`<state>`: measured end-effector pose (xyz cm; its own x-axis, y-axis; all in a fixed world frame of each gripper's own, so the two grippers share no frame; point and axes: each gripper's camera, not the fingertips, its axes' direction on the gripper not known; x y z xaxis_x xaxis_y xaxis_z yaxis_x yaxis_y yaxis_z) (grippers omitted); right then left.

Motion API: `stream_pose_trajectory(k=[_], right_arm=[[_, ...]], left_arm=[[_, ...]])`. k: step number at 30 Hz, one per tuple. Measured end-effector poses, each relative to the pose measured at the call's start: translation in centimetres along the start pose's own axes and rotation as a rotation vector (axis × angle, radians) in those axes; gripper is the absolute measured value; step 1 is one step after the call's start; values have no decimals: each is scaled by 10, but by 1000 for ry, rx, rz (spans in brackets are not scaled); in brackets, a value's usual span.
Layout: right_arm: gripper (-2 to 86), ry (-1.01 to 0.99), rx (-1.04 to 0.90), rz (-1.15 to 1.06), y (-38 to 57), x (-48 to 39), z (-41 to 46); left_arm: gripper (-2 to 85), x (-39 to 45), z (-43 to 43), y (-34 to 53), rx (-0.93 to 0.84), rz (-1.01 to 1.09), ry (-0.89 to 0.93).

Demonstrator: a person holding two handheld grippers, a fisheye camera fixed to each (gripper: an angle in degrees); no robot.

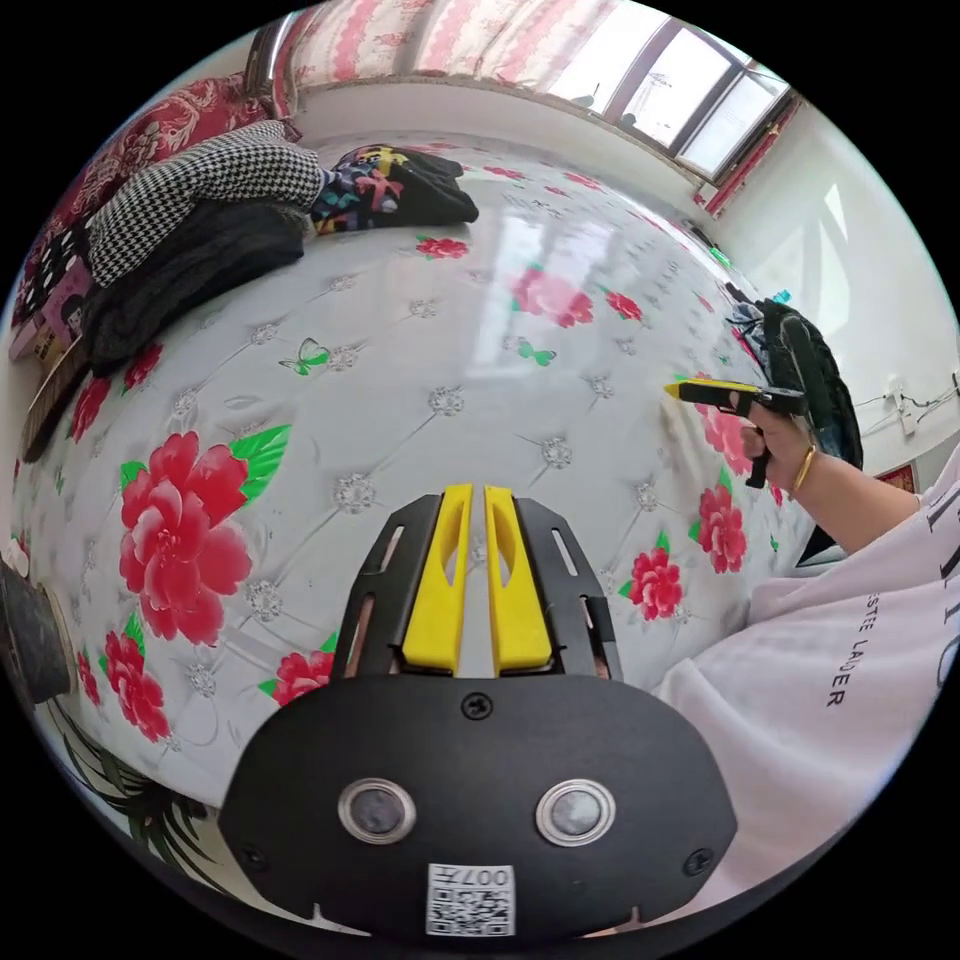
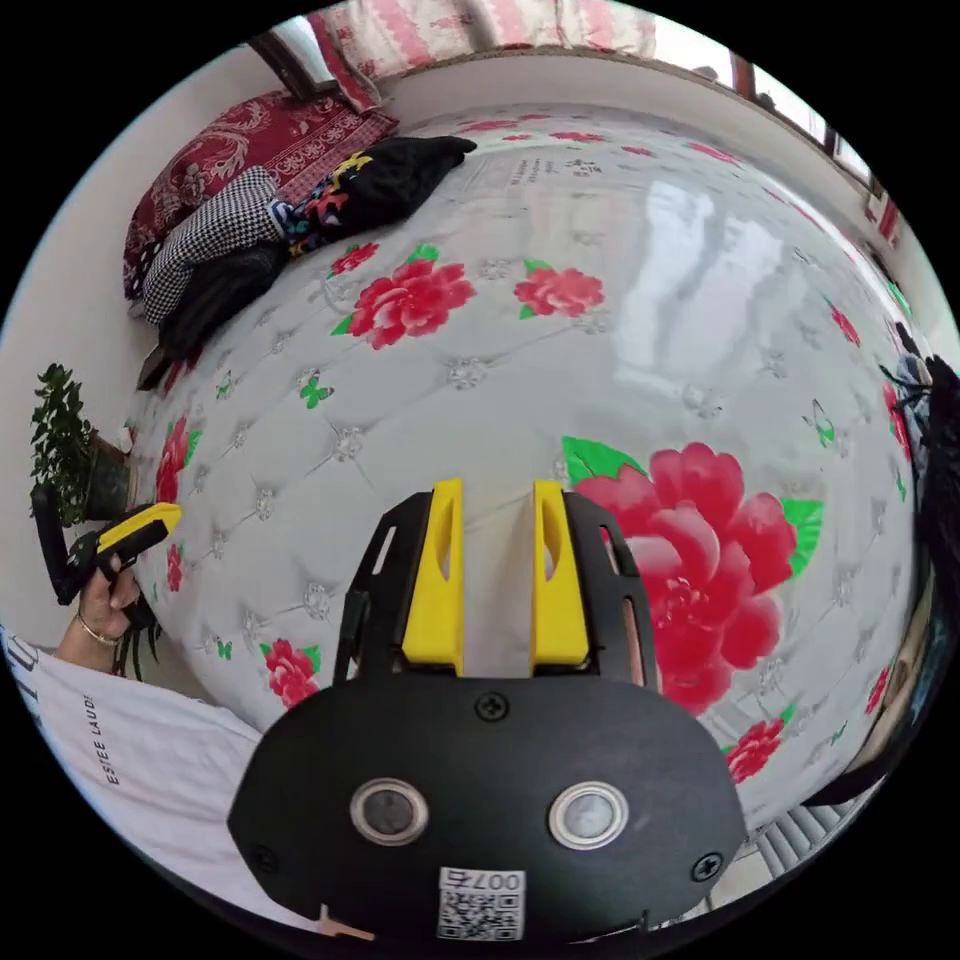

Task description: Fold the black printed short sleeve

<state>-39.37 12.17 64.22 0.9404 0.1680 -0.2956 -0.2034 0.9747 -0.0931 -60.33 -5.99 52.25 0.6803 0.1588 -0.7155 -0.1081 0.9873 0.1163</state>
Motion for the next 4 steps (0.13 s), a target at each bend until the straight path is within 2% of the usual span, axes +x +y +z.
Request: stream_pose_trajectory(k=[4], right_arm=[[89,113,51,265,110,156,-83]], left_arm=[[-2,45,0,6,-24,26,30]])
